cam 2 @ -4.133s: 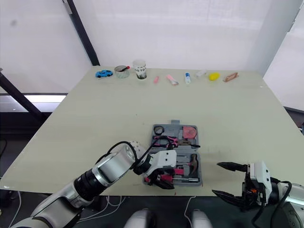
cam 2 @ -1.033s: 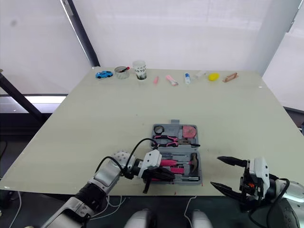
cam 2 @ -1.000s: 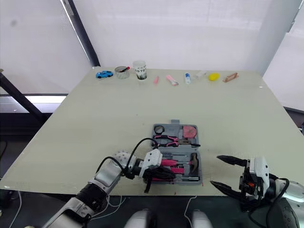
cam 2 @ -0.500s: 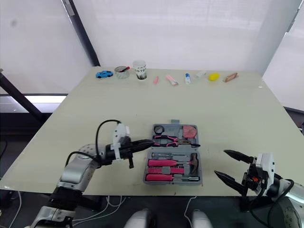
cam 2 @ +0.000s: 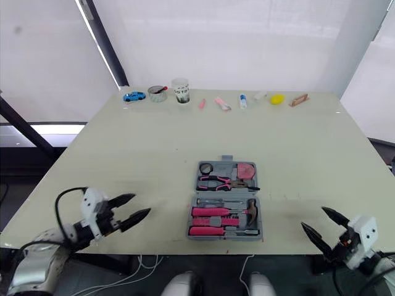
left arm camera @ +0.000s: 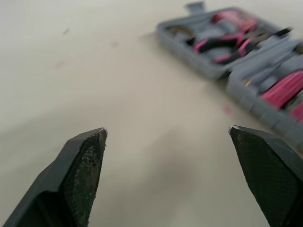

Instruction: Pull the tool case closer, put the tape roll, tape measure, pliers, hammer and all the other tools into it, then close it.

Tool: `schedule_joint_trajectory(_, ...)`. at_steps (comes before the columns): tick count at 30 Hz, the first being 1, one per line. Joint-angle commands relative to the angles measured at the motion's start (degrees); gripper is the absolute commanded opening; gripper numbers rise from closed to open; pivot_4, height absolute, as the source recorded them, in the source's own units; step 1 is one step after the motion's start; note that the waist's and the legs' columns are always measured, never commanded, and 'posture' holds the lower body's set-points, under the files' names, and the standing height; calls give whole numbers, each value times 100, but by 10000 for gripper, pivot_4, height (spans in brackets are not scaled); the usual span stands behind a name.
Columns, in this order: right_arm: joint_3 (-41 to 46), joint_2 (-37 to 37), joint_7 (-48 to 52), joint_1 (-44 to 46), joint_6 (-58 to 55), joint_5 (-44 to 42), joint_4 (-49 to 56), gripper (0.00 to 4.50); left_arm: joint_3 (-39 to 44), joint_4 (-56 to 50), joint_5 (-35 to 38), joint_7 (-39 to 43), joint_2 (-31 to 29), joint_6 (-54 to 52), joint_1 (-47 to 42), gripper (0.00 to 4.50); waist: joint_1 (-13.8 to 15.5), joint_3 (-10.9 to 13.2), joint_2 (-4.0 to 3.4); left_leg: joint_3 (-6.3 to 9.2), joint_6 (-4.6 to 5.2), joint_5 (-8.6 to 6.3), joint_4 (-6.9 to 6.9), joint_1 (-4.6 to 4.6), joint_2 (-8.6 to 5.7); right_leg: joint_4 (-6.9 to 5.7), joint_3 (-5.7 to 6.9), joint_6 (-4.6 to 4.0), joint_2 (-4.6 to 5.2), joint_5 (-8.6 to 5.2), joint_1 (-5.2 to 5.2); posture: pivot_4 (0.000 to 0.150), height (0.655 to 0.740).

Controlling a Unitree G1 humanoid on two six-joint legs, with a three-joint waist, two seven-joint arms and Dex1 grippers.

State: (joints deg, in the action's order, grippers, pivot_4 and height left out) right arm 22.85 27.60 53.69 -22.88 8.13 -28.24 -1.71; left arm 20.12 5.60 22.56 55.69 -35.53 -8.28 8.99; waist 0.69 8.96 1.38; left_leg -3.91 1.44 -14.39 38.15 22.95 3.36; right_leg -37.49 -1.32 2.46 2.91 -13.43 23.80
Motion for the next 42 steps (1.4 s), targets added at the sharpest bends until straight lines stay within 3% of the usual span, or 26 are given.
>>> schedule_joint_trajectory(1, 292, -48, -86, -196, 199, -90, 92, 45000, 409, -122, 203, -123, -62, 75, 180, 44881, 4, 0, -1, 1, 0, 0, 0, 0, 6, 0, -1, 0, 1, 0, 1, 1500, 7400)
schedule_joint_trajectory(6, 502, -149, -118, -550, 197, -249, 127, 45000, 559, -233, 203, -149, -44, 142, 547, 44881, -2, -1, -3, -4, -26, -15, 1, -7, 19, 0, -1, 20, 22, -11, 7, 1500, 7400)
schedule_joint_trajectory(16, 229, 70, -400, -389, -174, 13, 430, 45000, 192, -182, 57, -48, -169, 303, 139, 44881, -19, 0, -6, -8, -29, -18, -2, -5, 24, 5, -1, 17, 26, -9, 11, 1500, 7400)
schedule_joint_trajectory(24, -670, 432, -1016, 830, -1399, 554, 954, 45000, -537, -25, -68, 439, -404, 135, -612, 44881, -33, 0, -6, -15, -5, -4, -2, -3, 20, 4, 1, -2, 10, 3, 13, 1500, 7400)
schedule_joint_trajectory(32, -1593, 578, -720, 2292, -1942, 883, 372, 45000, -1427, 1266, -536, 978, -402, 385, -2179, 44881, 0, 1, -2, -25, 2, 0, 0, 11, -7, 6, 14, -3, -3, 3, 7, 1500, 7400)
schedule_joint_trajectory(33, -1703, 591, -656, 2482, -1900, 964, 218, 45000, -1535, 1432, -613, 1059, -379, 469, -2343, 42552, -2, 2, -1, -26, 6, -3, 0, 14, -7, 10, 15, -2, -4, 3, 7, 1500, 7400)
schedule_joint_trajectory(36, -2098, 591, -395, 3006, -1725, 1220, -210, 37282, -1864, 2083, -879, 1249, -254, 782, -2875, 32503, -5, 3, -1, -25, 9, -4, 5, 24, -9, 11, 16, 1, -7, 4, 11, 1500, 7400)
schedule_joint_trajectory(37, -2246, 594, -297, 3118, -1634, 1329, -322, 30755, -1979, 2347, -1003, 1312, -225, 953, -3036, 25786, -5, 3, -1, -22, 9, -4, 8, 24, -10, 10, 16, 1, -9, 4, 10, 1500, 7400)
schedule_joint_trajectory(41, -2681, 512, -101, 3488, -1315, 1686, -763, 14929, -2286, 3201, -1311, 1546, -76, 1382, -3576, 9987, -6, 3, 1, -16, 9, -4, 12, 26, -10, 8, 18, 8, -14, 8, 8, 1500, 7400)
schedule_joint_trajectory(42, -2774, 491, -78, 3585, -1209, 1792, -905, 9089, -2336, 3371, -1363, 1610, -33, 1470, -3692, 4409, -7, 3, 1, -16, 9, -4, 13, 28, -10, 7, 19, 10, -15, 9, 9, 1500, 7400)
